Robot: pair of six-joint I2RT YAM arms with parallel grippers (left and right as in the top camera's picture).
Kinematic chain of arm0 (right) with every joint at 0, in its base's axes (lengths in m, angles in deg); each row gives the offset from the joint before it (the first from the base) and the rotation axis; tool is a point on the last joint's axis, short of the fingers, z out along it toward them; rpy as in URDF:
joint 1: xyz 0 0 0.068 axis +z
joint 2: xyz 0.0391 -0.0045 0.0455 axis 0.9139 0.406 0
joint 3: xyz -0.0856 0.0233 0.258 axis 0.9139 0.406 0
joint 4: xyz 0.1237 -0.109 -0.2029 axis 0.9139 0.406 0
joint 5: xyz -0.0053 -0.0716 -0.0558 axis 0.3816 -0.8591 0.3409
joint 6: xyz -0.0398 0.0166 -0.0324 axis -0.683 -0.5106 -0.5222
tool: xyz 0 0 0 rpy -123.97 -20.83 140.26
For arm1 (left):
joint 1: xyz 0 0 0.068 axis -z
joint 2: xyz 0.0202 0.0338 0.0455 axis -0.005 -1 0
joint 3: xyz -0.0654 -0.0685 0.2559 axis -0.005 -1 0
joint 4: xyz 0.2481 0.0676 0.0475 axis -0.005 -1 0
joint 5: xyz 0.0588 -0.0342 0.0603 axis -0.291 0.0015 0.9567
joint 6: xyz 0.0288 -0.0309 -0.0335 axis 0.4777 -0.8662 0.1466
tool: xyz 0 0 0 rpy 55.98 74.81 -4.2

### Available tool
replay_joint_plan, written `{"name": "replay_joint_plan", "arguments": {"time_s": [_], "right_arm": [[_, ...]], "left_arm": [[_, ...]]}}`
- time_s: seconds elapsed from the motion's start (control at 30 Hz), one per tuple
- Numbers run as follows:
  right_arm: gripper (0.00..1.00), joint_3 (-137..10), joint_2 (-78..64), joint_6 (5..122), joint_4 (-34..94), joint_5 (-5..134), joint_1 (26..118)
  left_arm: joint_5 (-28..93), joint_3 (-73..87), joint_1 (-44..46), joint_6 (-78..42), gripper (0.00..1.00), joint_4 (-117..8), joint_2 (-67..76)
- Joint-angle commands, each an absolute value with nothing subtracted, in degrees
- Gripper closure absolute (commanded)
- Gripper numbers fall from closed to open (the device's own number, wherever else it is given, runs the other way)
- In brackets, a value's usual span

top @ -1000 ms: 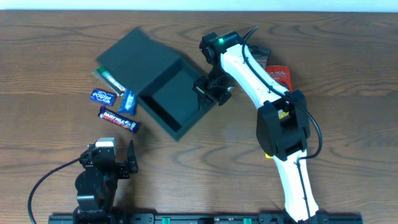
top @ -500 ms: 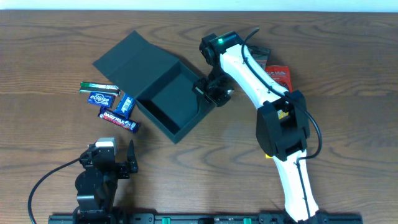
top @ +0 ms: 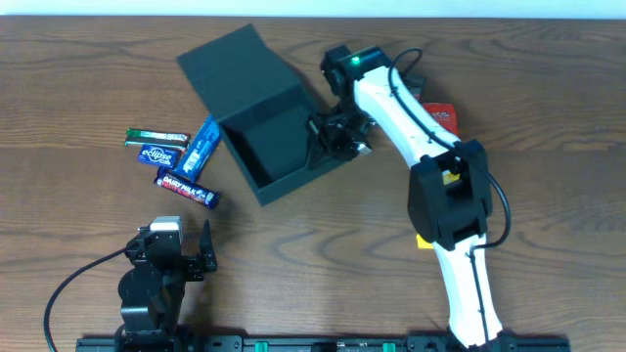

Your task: Pack container

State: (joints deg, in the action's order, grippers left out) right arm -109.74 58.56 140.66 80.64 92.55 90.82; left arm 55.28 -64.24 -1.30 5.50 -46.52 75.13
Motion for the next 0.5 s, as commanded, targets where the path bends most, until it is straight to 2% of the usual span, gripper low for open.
{"name": "replay_joint_plan", "arguments": {"time_s": [0.0, 0.47], "right_arm": [[0.99, -109.54, 58.86, 145.03, 82.56, 93.9, 88.7], [0.99, -106.33, 58.86, 143.3, 85.95, 94.54, 87.11]], "left_arm": [[55.71, -65.27, -1.52, 6.33, 0.05, -46.54, 75.45], [55.71, -65.27, -1.52, 6.33, 0.04, -46.54, 75.45]]}}
